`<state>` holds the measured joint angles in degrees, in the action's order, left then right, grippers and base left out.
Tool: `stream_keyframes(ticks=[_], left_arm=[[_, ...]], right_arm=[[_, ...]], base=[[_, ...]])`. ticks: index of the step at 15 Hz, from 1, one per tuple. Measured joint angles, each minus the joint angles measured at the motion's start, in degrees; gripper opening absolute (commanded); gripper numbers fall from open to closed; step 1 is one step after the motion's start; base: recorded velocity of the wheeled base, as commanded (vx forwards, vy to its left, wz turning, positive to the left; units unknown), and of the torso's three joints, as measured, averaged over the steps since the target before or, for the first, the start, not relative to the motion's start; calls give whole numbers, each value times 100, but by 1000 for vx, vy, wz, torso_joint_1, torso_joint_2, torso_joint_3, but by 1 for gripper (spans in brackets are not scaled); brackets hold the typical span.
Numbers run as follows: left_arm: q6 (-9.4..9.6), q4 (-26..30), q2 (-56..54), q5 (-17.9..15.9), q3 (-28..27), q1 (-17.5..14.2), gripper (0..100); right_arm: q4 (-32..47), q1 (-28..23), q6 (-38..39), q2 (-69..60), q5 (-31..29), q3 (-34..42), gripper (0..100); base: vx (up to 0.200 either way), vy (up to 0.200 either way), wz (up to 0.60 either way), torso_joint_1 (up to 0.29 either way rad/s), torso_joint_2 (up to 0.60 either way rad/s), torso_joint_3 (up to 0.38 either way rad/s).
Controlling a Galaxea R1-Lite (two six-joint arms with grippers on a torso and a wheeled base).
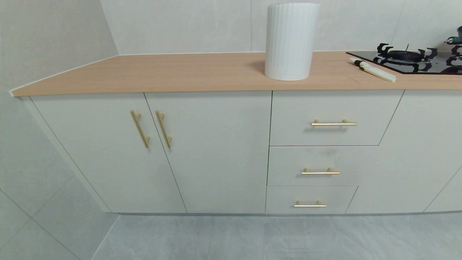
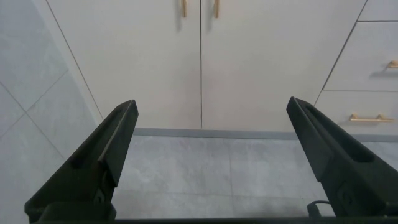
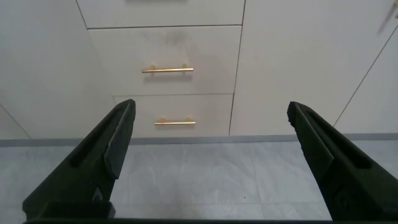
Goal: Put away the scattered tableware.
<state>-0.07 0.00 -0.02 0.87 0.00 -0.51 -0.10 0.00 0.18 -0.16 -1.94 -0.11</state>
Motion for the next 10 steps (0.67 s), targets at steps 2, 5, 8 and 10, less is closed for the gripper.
stream_keyframes(ticks=[2, 5, 8, 10], left_arm=[[7, 0, 0, 0, 0, 2, 100], [15, 0, 0, 0, 0, -1, 100], [10, 0, 0, 0, 0, 0, 100], [7, 0, 0, 0, 0, -1, 100]], right_arm=[[7, 0, 0, 0, 0, 1, 100], [10, 0, 0, 0, 2, 4, 100], [12, 0, 0, 0, 5, 1, 100], [17, 0, 0, 0, 9, 1, 100]], base=[[0, 0, 0, 0, 0, 0], [200, 0, 0, 2, 1, 1], [200, 0, 0, 7, 1, 4], [200, 0, 0, -2, 7, 2]])
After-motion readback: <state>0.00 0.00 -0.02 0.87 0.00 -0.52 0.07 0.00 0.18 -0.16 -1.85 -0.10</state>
